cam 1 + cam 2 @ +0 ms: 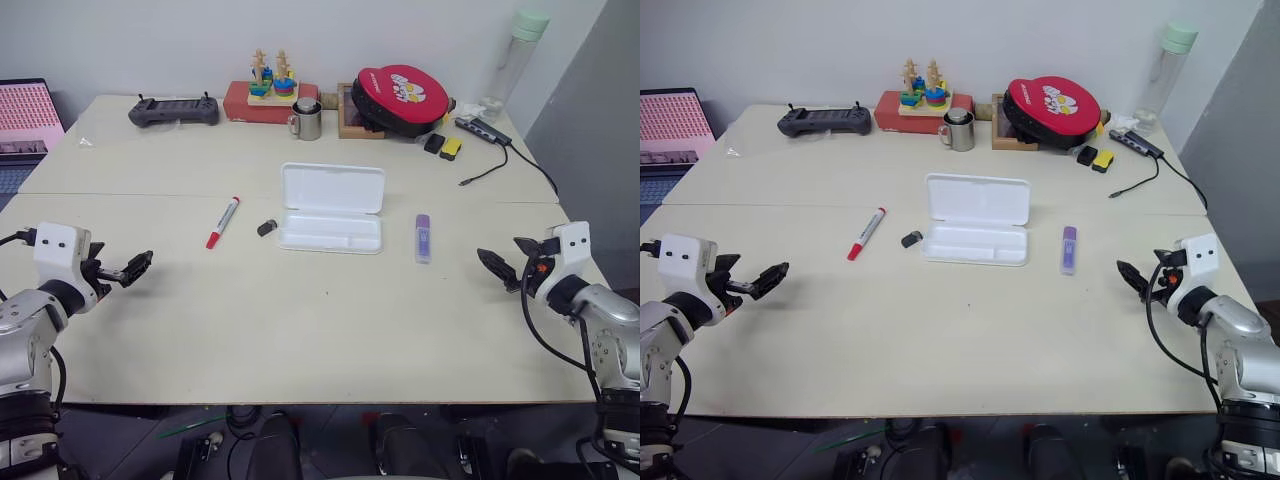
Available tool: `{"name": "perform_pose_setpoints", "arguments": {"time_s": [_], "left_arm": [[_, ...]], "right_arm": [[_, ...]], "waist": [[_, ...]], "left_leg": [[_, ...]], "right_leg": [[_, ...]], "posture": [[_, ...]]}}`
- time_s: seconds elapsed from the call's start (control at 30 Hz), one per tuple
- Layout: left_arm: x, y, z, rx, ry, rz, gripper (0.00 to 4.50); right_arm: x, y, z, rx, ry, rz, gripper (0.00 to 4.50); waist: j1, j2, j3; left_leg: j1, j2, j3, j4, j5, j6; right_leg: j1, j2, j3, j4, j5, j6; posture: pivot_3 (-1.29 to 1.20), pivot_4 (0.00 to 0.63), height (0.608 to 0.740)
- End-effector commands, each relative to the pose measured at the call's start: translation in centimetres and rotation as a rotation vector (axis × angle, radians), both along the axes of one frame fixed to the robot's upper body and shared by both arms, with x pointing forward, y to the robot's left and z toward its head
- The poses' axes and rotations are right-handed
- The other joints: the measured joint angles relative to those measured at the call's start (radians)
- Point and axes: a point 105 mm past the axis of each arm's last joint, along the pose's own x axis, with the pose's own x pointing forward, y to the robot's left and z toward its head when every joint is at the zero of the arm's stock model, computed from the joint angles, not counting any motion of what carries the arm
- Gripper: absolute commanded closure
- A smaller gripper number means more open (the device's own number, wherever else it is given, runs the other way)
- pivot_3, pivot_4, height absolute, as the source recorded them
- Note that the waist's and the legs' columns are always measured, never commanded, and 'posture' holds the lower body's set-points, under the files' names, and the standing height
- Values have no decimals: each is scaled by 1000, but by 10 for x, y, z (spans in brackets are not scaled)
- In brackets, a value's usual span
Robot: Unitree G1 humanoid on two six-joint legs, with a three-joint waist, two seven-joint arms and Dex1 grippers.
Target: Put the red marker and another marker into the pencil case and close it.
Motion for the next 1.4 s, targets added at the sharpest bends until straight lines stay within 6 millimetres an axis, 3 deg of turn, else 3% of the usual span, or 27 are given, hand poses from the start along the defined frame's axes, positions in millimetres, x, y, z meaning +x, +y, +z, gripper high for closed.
{"name": "perform_pose_setpoints", "arguments": {"time_s": [0.03,0.37,0.4,0.47,0.53,0.57,0.7,0.83,0.97,1.13,1.33,1.4], "left_arm": [[3,-6,14,26,-48,-22,0],[2,-7,15,27,-52,-24,0],[5,-16,19,11,-71,-54,0],[13,-58,36,-41,-139,-214,0],[9,-115,44,-86,-154,-456,0],[6,-129,45,-86,-148,-519,0],[5,-160,36,-53,-100,-649,0],[5,-177,41,-76,-124,-726,0],[-1,-213,48,-126,-129,-882,0],[-3,-223,51,-154,-135,-916,0],[-7,-220,45,-147,-109,-911,0],[-7,-218,48,-159,-127,-892,0]], "right_arm": [[0,-2,19,-19,-70,7,14],[1,3,19,-12,-72,19,14],[3,6,24,-11,-88,30,14],[5,19,31,-11,-91,93,14],[8,44,38,-35,-74,214,14],[8,52,40,-36,-66,256,14],[8,99,41,-119,-9,482,14],[15,122,40,-146,14,566,14],[27,161,30,-226,71,715,14],[46,191,21,-287,96,788,14],[55,209,4,-328,161,848,14],[58,211,-5,-345,203,852,411]], "waist": [[0,0,0],[0,0,0],[0,0,0],[0,0,0],[6,0,0],[5,0,0],[-1,0,0],[-8,0,0],[-6,0,0],[-7,1,0],[-6,1,0],[-6,1,0]], "left_leg": [[0,0,0,0,0,0],[0,0,0,0,0,0],[0,0,0,0,0,0],[0,0,0,0,0,0],[0,0,0,1,0,0],[0,0,0,1,0,0],[1,0,0,2,0,0],[1,0,-1,1,0,0],[-1,0,-1,2,0,0],[0,0,-1,2,0,0],[0,0,-1,1,0,0],[0,0,-1,1,0,0]], "right_leg": [[0,0,0,0,0,0],[0,0,0,0,0,0],[0,0,0,0,0,0],[0,0,0,0,0,0],[1,0,0,0,0,1],[1,0,0,0,1,2],[3,1,1,0,2,3],[2,1,1,0,0,1],[0,1,0,0,0,1],[1,1,0,0,1,1],[1,1,0,0,2,-2],[1,1,-1,0,3,-3]], "posture": [[0,150,740],[0,150,740],[0,150,740],[0,150,740],[0,150,740],[0,150,740],[0,150,740],[0,150,740],[0,150,740],[0,150,740],[0,150,740],[0,150,740]]}}
